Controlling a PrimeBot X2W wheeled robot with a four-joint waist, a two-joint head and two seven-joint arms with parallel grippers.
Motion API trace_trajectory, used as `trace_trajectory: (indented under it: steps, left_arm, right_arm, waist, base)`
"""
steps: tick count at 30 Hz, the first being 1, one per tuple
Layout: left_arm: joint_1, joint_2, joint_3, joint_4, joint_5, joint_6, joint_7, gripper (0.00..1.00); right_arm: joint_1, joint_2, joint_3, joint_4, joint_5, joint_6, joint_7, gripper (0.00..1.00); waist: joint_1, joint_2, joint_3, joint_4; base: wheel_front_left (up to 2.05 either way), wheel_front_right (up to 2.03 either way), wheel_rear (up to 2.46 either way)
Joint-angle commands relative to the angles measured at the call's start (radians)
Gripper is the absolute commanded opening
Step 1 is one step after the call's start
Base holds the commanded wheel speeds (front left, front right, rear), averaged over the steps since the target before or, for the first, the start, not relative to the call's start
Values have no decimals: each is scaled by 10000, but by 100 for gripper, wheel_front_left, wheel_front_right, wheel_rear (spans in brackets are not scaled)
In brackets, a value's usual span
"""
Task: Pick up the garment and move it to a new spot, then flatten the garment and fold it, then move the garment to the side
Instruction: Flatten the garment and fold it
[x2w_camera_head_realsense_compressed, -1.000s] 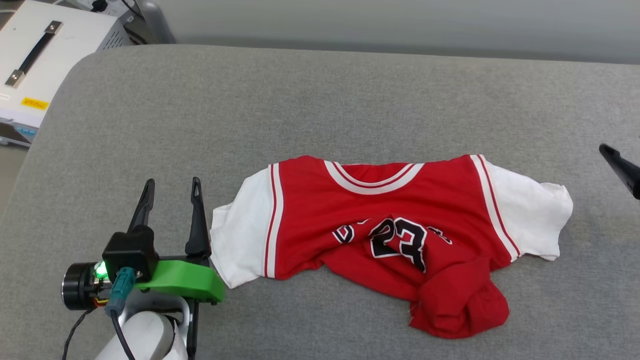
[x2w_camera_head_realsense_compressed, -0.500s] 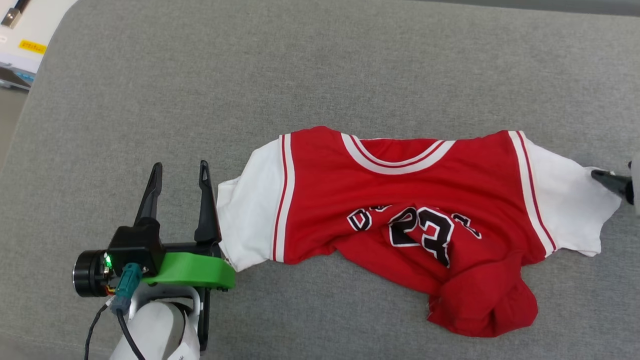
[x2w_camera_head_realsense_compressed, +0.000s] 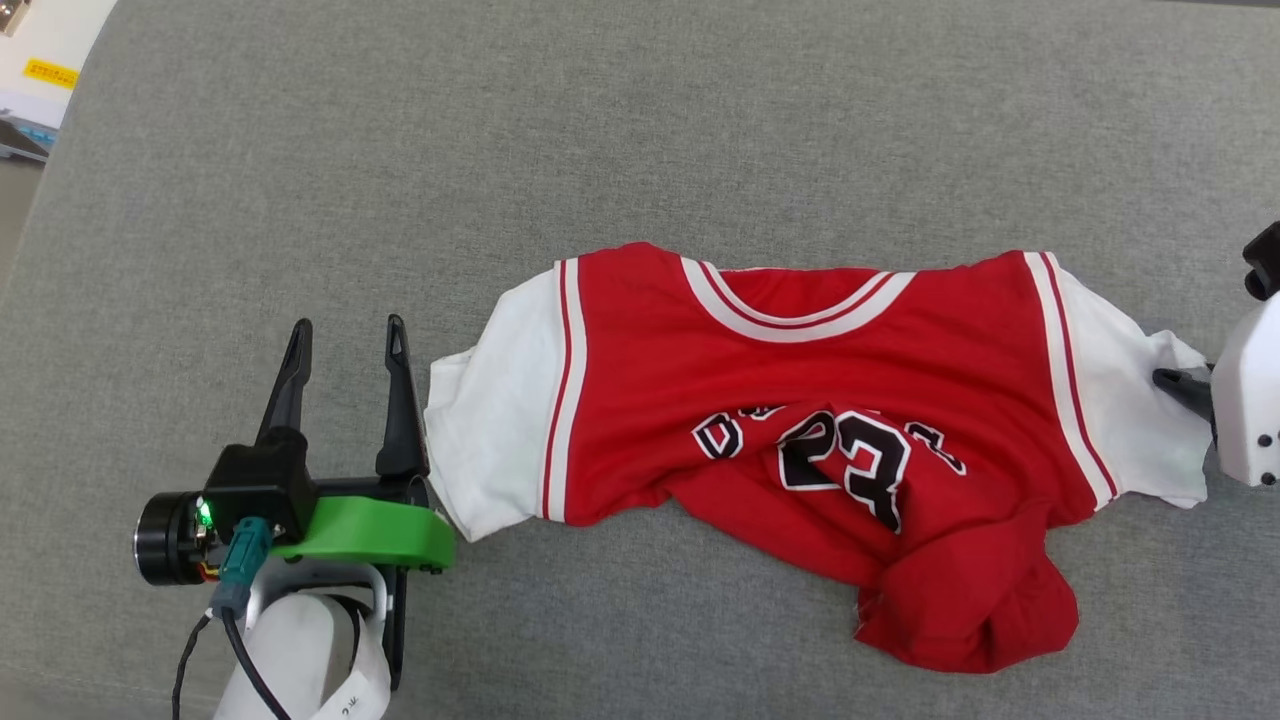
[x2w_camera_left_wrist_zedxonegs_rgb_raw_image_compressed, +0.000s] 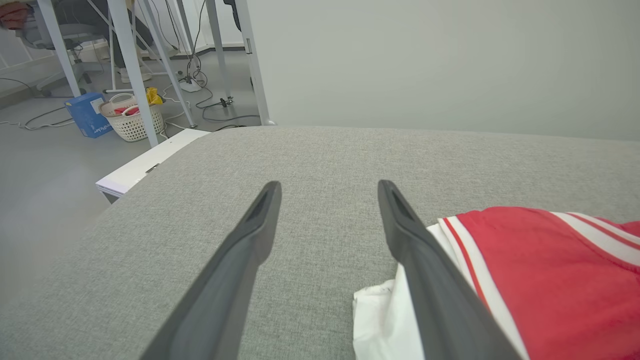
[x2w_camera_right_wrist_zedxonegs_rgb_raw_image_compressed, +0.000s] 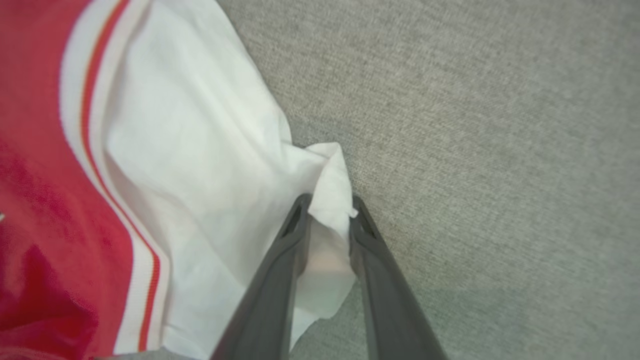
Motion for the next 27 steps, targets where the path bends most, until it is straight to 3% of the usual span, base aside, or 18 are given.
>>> trace_trajectory:
  steps: [1, 6, 12, 20, 27]
  left_arm:
    - [-136, -81, 113, 59, 150, -115, -57, 100]
    - [-106, -106, 598, 249, 302, -444, -57, 100]
    - [-103, 104, 1081, 304, 506, -755, -57, 100]
    - [-1255, 968, 1169, 687, 525, -1680, 3, 100]
    - [-3465, 2082, 412, 1135, -18, -2419, 1721, 100]
  right_arm:
    - [401, 208, 304, 65, 34, 50, -412, 0]
    - [213, -65, 17, -209, 49, 50, -2364, 0]
    - [650, -525, -282, -766, 215, 50, -3629, 0]
    - [1855, -794, -1154, -1249, 344, 50, -4268, 0]
    - [2752, -637, -1965, -1298, 176, 50, -4270, 0]
  waist:
    - [0, 0, -209, -89]
    - [0, 0, -773, -281]
    - [0, 0, -1368, -558]
    - [0, 0, -1640, -800]
    - [0, 0, -1469, -975]
  base:
    - [0, 0, 0]
    - [0, 0, 0]
    - [0, 0, 0]
    - [0, 0, 0]
    - [0, 0, 0]
